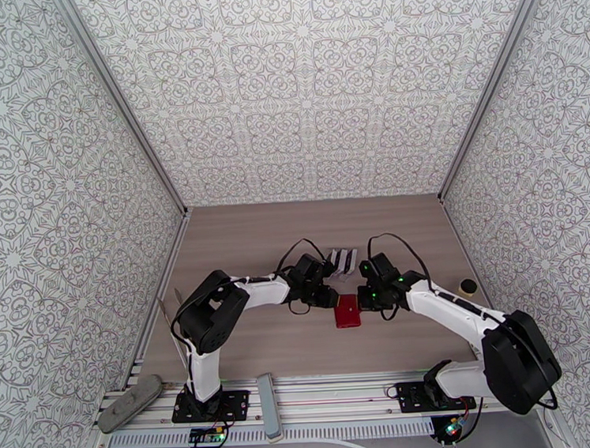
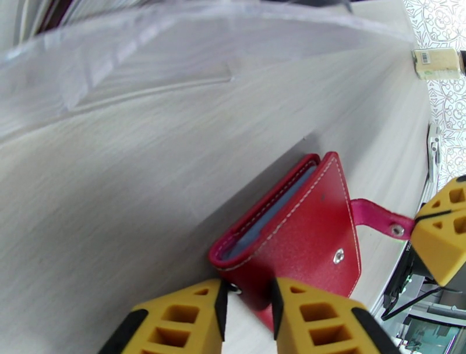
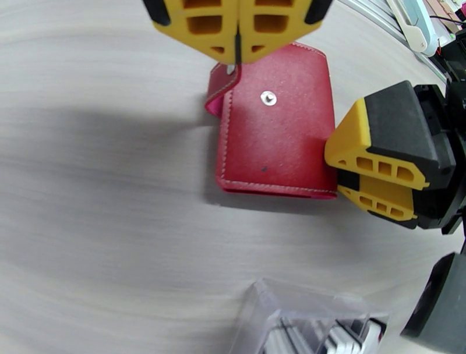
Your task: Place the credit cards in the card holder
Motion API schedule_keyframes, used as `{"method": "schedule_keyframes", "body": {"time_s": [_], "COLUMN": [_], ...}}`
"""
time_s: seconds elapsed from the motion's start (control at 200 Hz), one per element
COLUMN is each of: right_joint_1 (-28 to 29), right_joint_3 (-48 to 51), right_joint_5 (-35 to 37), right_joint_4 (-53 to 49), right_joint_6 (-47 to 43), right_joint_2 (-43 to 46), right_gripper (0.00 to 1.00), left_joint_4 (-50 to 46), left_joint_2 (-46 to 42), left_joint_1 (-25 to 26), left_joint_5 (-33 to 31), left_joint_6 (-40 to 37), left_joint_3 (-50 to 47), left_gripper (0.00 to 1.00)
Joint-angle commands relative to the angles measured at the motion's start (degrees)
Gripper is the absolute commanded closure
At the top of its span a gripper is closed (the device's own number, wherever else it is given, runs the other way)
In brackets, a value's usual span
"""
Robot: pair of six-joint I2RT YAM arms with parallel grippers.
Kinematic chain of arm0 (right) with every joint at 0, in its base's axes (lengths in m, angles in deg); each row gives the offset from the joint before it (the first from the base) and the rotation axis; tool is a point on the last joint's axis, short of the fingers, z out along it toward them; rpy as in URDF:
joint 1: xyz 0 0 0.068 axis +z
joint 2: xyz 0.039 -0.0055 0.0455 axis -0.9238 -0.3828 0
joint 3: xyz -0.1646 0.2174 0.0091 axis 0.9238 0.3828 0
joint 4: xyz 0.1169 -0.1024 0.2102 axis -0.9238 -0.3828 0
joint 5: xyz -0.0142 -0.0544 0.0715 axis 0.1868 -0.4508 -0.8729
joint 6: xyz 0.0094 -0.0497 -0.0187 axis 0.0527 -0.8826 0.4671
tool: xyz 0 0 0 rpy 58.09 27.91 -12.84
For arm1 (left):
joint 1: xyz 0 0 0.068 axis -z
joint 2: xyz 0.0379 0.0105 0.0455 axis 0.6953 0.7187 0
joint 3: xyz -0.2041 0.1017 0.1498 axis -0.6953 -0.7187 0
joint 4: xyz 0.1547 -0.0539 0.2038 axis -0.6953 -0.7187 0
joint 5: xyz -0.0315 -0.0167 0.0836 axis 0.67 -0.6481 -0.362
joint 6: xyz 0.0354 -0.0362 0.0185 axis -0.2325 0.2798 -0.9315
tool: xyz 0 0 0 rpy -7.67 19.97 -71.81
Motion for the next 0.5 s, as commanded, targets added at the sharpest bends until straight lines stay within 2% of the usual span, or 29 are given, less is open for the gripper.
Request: {"method": "schedule_keyframes", "body": {"time_s": [0.0,0.495], "right_joint_1": [1.52,3.77], "right_joint_3": [-0.94,-2.27], "right_joint_5": [-1.18,-0.1], "right_joint_4": [0.75,3.06], "right_joint_6": [0.9,3.0], "right_joint_2": [-1.27,-4.82], "right_gripper": [1.0,1.0], "left_joint_4": [-3.66,-2.94], "left_joint_2": [3.55,3.85], "left_joint_1": [0.64,0.04], "left_joint_5": [-2.61,-1.11], "left_joint_6": [-0.61,-0.08], "left_joint_3": [-0.3,-0.66], "left_gripper": [0.72,0.72]}}
